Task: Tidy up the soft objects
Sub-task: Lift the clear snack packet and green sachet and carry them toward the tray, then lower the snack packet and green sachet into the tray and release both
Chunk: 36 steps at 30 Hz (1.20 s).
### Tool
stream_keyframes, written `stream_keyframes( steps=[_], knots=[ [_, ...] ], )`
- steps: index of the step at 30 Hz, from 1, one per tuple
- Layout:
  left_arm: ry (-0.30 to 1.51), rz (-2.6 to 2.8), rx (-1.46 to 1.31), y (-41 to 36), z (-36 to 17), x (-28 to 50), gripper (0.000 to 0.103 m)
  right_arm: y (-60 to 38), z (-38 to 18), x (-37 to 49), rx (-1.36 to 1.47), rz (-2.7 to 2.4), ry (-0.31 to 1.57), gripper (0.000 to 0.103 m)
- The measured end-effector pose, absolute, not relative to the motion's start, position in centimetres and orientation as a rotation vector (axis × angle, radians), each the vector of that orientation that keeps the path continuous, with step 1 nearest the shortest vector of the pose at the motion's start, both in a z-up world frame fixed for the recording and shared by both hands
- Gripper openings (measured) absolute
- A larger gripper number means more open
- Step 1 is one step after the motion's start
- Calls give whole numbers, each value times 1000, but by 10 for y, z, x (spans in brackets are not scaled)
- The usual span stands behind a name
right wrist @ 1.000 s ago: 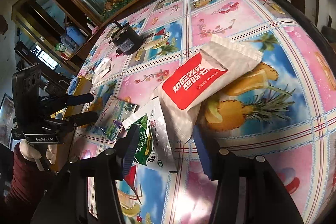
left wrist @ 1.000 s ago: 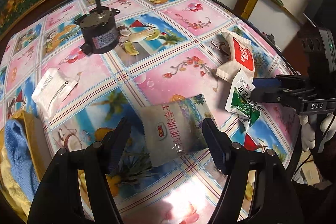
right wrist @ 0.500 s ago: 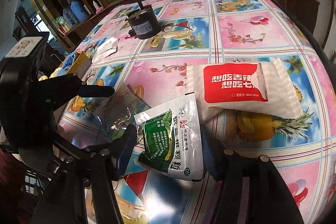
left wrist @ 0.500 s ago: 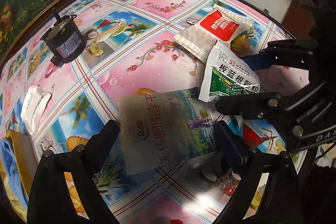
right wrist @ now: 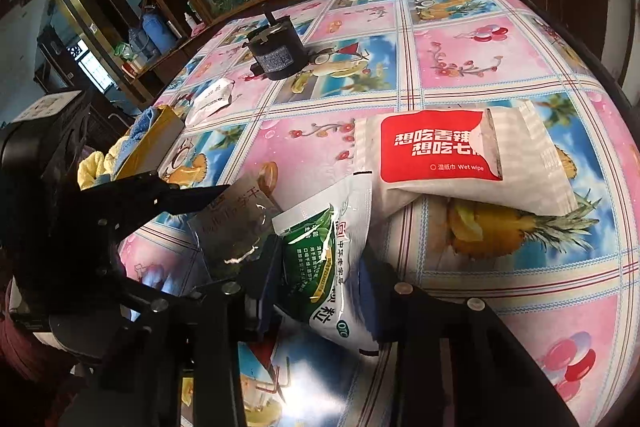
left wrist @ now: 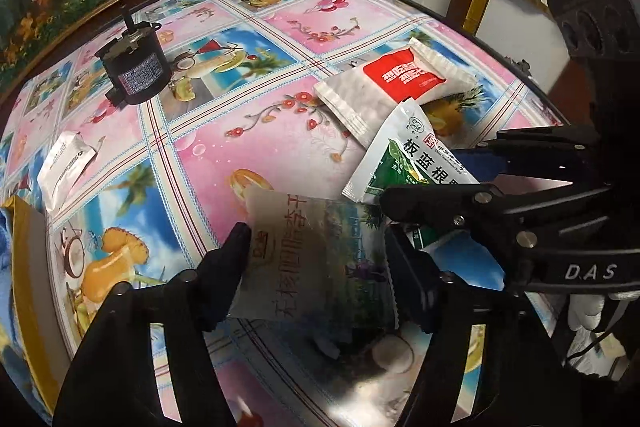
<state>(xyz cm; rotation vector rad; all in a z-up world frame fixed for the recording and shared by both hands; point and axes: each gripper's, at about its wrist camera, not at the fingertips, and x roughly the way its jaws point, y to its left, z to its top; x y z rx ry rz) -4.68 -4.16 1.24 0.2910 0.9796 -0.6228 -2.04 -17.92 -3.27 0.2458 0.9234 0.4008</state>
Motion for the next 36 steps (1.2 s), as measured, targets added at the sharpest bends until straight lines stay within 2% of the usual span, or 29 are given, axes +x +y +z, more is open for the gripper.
stream_keyframes(
  steps=[7,16,26,36],
  knots=[
    [972,-640,163,-18,23,-70,66,-188,-23,-33,280,395,887,33],
    [852,-557,-78,55,71,-105,66,-181,-8,-46,300,427,867,33],
    [734,-272,-227,176,100,-143,66,-108,12,-41,238,590,866,33],
    [696,-90,-320,258,83,-154,66,-15,29,-28,126,730,882,34]
  ],
)
